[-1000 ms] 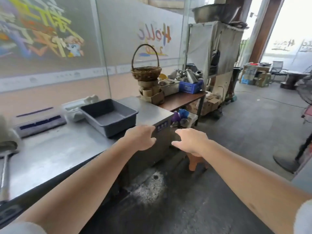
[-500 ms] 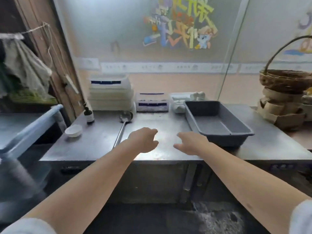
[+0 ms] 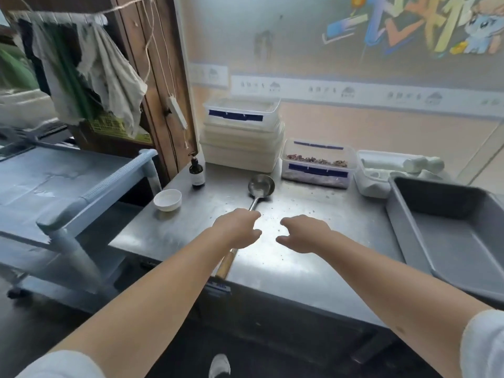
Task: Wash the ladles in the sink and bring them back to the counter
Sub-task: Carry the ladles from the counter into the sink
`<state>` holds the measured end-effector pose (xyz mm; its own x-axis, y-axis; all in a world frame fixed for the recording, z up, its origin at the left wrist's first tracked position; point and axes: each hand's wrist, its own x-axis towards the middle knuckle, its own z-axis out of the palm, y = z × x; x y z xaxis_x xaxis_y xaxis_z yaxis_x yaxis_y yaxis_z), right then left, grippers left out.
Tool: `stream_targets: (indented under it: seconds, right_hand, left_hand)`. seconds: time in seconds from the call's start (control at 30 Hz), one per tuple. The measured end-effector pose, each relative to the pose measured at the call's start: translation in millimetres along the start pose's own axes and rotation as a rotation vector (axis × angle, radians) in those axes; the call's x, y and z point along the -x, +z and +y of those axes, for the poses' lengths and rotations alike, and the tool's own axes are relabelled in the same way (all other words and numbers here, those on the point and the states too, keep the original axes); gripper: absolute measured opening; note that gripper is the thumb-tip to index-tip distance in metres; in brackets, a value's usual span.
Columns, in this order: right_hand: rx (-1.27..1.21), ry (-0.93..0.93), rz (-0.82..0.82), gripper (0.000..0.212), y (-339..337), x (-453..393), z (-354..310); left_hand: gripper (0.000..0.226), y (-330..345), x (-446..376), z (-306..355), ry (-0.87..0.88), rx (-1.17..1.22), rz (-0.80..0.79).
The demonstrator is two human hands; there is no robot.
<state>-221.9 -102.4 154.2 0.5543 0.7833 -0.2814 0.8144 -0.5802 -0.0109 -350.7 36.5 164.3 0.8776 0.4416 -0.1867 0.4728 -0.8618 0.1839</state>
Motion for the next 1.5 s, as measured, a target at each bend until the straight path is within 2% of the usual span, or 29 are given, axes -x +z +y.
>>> stream_targets:
  seconds: [0.17, 0.47, 0.6, 0.77, 0.83, 0.93, 1.0, 1.07, 1.13, 1.3, 1.4, 1.5]
  right_hand:
    - [-0.024, 0.041, -0.037, 0.054, 16, -95, -13]
    - [-0.172, 0.147, -0.227, 0.051, 34, -217, -17]
    - [-0.272, 0.172, -0.246, 0.048, 43, -246, -12]
    - [-0.483, 0.189, -0.285, 0.045, 70, -318, 0]
    - [-0.621, 0.253, -0.285, 0.04, 81, -342, 2]
    - [-0.86, 0.395, -0.304, 0.023, 94, -370, 0]
    - [-1.097, 0.516, -0.314, 0.013, 101, -385, -2]
    - [-1.242, 0.596, -0.318, 0.013, 109, -396, -4]
    - [-1.298, 0.637, -0.324, 0.015, 114, -404, -7]
    - [-1.405, 0.707, -0.34, 0.015, 119, -415, -11]
    - [-1.447, 0.711, -0.327, 0.012, 117, -417, -11]
    - [-1.484, 0.744, -0.331, 0.007, 112, -418, -9]
  left_hand:
    - [0.042, 8, -97, -51, 0.043, -0.003, -0.028]
    - [0.044, 32, -227, -109, 0.039, 0.051, -0.234]
    - [0.046, 51, -248, -114, 0.011, 0.134, -0.282]
    - [0.046, 94, -290, -126, -0.155, 0.28, -0.376]
    - [0.042, 111, -301, -130, -0.177, 0.306, -0.403]
    - [0.024, 126, -317, -133, -0.205, 0.34, -0.387]
    - [0.025, 132, -326, -135, -0.226, 0.406, -0.366]
    - [0.033, 136, -332, -135, -0.244, 0.485, -0.366]
    - [0.034, 139, -334, -134, -0.26, 0.577, -0.381]
    - [0.02, 152, -340, -138, -0.372, 0.839, -0.391]
    - [0.003, 152, -343, -140, -0.401, 0.966, -0.404]
    - [0.011, 149, -343, -140, -0.421, 0.989, -0.388]
